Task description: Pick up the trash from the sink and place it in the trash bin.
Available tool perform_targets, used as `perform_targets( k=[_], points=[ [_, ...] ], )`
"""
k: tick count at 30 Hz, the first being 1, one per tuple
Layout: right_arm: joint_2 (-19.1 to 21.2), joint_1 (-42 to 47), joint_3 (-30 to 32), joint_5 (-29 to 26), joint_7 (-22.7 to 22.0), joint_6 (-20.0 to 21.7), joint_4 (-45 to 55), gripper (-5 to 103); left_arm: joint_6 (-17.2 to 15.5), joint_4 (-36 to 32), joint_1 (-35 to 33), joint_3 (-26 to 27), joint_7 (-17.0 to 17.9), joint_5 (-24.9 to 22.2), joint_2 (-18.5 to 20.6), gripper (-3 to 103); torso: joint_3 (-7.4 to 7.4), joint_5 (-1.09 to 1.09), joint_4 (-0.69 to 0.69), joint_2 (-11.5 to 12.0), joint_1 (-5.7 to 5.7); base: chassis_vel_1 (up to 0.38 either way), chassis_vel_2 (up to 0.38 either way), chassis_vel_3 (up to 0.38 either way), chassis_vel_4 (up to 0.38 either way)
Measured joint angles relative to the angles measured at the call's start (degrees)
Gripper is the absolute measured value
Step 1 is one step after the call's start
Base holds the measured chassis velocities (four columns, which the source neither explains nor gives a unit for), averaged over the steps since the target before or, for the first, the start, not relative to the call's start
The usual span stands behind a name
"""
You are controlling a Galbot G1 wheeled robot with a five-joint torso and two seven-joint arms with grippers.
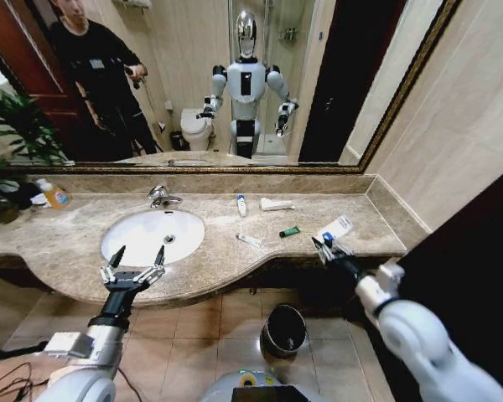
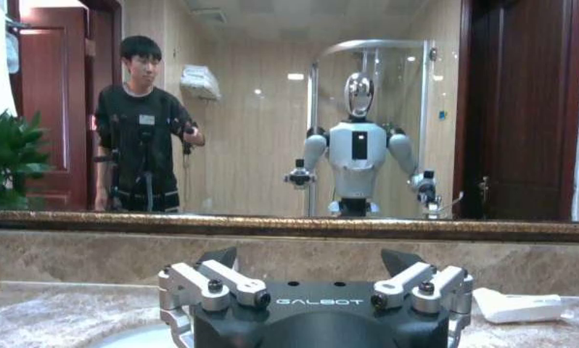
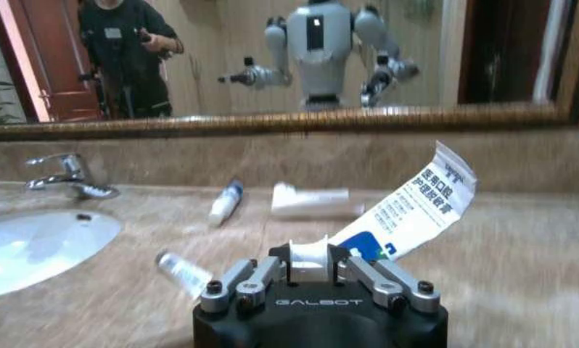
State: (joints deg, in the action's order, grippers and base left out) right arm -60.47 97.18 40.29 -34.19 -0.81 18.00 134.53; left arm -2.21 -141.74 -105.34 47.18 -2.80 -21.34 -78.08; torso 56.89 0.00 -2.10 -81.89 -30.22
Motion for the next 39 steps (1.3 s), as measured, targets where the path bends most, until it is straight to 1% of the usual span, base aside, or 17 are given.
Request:
perform_targets(
  k=[1, 3, 4, 5, 8, 13, 19, 21, 22, 24, 27, 29, 31, 33, 34, 36, 39],
  points=[
    [-1.65, 1.28, -0.53, 1.11, 0.77, -0.53, -0.11, 22, 0.00, 0.00, 0.00, -0.01, -0.01, 0.00, -0.01, 100, 0.00, -0.02, 0.00, 0.00, 0.00, 0.000, 0.000, 0.000, 0.000],
    [-2.65, 1.91, -1.04, 2.04, 1.30, -1.01, -0.50, 22, 0.00, 0.00, 0.00, 0.00, -0.01, 0.00, 0.00, 100, 0.00, -0.02, -0.01, 0.00, 0.00, 0.000, 0.000, 0.000, 0.000],
    [-5.15, 3.19, -2.51, 4.88, 3.03, -2.68, -2.39, 22, 0.00, 0.00, 0.00, 0.00, 0.00, 0.00, 0.00, 100, 0.00, 0.00, 0.00, 0.00, 0.00, 0.000, 0.000, 0.000, 0.000],
    [-5.15, 3.19, -2.51, 4.88, 3.03, -2.68, -2.39, 22, 0.00, 0.00, 0.00, 0.00, 0.00, 0.00, 0.00, 100, 0.00, 0.00, 0.00, 0.00, 0.00, 0.000, 0.000, 0.000, 0.000],
    [-9.40, 3.86, -5.63, 9.73, 5.32, -5.14, -9.51, 22, 0.00, 0.00, 0.00, 0.00, 0.00, 0.00, 0.00, 100, 0.01, 0.00, -0.01, 0.00, -0.01, 0.000, 0.000, 0.000, 0.000],
    [-10.81, 2.74, -6.41, 12.97, 7.22, -7.25, -16.42, 22, 0.00, 0.00, 0.00, 0.00, 0.00, 0.00, 0.00, 100, 0.01, 0.00, -0.01, 0.01, -0.01, 0.000, 0.000, 0.000, 0.000],
    [-12.93, -2.11, -7.20, 17.03, 8.59, -11.86, -28.59, 22, 0.00, 0.00, 0.00, 0.00, 0.00, 0.00, 0.00, 100, 0.01, 0.01, -0.01, 0.01, -0.01, 0.000, 0.000, 0.000, 0.000],
    [-14.20, -5.44, -7.67, 20.82, 9.67, -16.33, -36.10, 22, 0.00, 0.00, 0.00, 0.00, 0.00, 0.00, 0.00, 100, 0.01, 0.01, -0.02, 0.01, -0.01, 0.000, 0.000, 0.000, 0.000],
    [-14.20, -5.44, -7.67, 20.82, 9.67, -16.33, -36.10, 22, 0.00, 0.00, 0.00, 0.00, 0.00, 0.00, 0.00, 100, 0.01, 0.01, -0.02, 0.01, -0.01, 0.000, 0.000, 0.000, 0.000],
    [-15.10, -7.90, -7.98, 23.86, 11.35, -19.52, -42.27, 22, 0.00, 0.00, 0.00, 0.00, 0.00, 0.00, 0.00, 100, 0.01, 0.01, -0.01, 0.01, -0.02, 0.000, 0.000, 0.000, 0.000],
    [-15.85, -9.88, -8.22, 24.94, 12.54, -21.60, -47.04, 22, 0.00, 0.00, 0.00, 0.00, 0.00, 0.00, 0.00, 100, 0.01, -0.01, -0.02, 0.01, -0.01, 0.000, 0.000, 0.000, 0.000],
    [-17.34, -12.46, -8.45, 25.93, 14.13, -24.48, -53.22, 22, 0.00, 0.00, 0.00, 0.00, 0.00, 0.00, -0.01, 100, 0.02, 0.01, -0.01, 0.01, -0.01, 0.000, 0.000, 0.000, 0.000],
    [-17.74, -13.28, -8.55, 26.19, 14.56, -25.31, -55.06, 22, 0.00, 0.00, 0.00, 0.00, 0.00, 0.00, 0.00, 100, 0.01, 0.00, -0.01, 0.01, -0.01, 0.000, 0.000, 0.000, 0.000],
    [-18.65, -15.79, -9.43, 27.08, 15.12, -28.71, -60.71, 22, 0.00, 0.00, 0.00, 0.00, 0.00, 0.00, 0.00, 100, 0.01, 0.01, -0.01, 0.01, -0.01, 0.000, 0.000, 0.000, 0.000],
    [-18.65, -15.79, -9.43, 27.08, 15.12, -28.71, -60.71, 22, 0.00, 0.00, 0.00, 0.00, 0.00, 0.00, 0.00, 100, 0.01, 0.01, -0.01, 0.01, -0.01, 0.000, 0.000, 0.000, 0.000],
    [-19.20, -18.71, -9.93, 29.89, 15.35, -32.18, -66.86, 22, 0.00, 0.00, 0.00, 0.00, 0.00, 0.00, 0.00, 100, 0.01, -0.02, -0.02, 0.01, -0.01, 0.000, 0.000, 0.000, 0.000],
    [-19.48, -20.41, -10.22, 30.72, 15.35, -33.27, -70.52, 22, 0.00, 0.00, 0.00, 0.00, 0.00, 0.00, 0.00, 100, 0.02, 0.00, -0.01, 0.01, -0.02, 0.000, 0.000, 0.000, 0.000]
  ],
)
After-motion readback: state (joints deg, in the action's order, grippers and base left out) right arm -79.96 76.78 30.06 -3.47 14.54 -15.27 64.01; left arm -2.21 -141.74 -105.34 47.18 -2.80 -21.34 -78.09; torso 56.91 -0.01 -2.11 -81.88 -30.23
